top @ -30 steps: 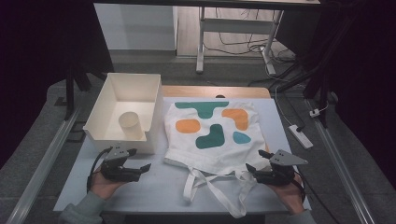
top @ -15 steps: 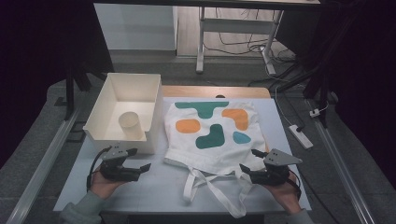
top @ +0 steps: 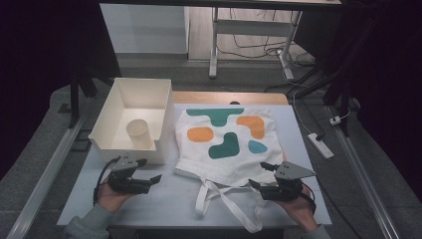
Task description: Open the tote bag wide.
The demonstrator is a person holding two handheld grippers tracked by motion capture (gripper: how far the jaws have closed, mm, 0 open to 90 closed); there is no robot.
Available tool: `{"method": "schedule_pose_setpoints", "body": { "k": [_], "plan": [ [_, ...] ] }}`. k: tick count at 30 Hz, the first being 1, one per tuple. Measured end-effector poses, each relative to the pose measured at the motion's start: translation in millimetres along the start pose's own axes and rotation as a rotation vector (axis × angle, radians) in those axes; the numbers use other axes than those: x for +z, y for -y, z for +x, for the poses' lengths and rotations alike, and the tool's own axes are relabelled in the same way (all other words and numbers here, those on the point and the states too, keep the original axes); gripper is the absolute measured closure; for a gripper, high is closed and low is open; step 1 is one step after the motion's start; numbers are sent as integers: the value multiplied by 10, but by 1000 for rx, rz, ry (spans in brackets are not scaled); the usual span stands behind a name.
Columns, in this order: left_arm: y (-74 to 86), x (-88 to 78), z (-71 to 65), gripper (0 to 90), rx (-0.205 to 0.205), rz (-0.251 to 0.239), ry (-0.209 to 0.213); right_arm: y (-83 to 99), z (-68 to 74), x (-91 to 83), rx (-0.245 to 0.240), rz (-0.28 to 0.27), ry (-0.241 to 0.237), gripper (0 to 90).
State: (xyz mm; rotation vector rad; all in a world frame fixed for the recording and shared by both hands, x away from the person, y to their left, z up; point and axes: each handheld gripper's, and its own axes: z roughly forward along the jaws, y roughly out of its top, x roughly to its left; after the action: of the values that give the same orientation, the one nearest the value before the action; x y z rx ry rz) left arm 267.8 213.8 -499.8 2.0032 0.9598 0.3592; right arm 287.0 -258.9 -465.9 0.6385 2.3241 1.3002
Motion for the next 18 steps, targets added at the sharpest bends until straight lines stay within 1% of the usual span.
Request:
{"method": "schedule_pose_setpoints", "body": {
  "k": [5, 7, 8, 9, 12, 13, 15, 16, 18],
  "plan": [
    [15, 9, 2, 184, -3, 10, -2, -67, 50, 49, -4, 7, -22, 288],
    [20, 11, 4, 181, -8, 13, -6, -129, 102, 85, -16, 19, -36, 288],
    [20, 11, 7, 181, -11, 13, -8, -129, 102, 85, -16, 19, -36, 288],
    [20, 11, 10, 181, -12, 13, -9, -177, 143, 118, -25, 26, -53, 288],
    [17, 20, 16, 181, -14, 17, -10, -252, 216, 190, -38, 44, -83, 288],
    [16, 25, 16, 181, -14, 18, -11, -252, 216, 190, -38, 44, -83, 288],
    [15, 32, 17, 181, -15, 20, -11, -303, 272, 248, -54, 65, -105, 288],
    [15, 34, 18, 182, -14, 21, -12, -350, 332, 307, -76, 85, -121, 288],
    [15, 39, 18, 182, -12, 24, -11, -399, 384, 366, -93, 109, -139, 288]
  ]
}}
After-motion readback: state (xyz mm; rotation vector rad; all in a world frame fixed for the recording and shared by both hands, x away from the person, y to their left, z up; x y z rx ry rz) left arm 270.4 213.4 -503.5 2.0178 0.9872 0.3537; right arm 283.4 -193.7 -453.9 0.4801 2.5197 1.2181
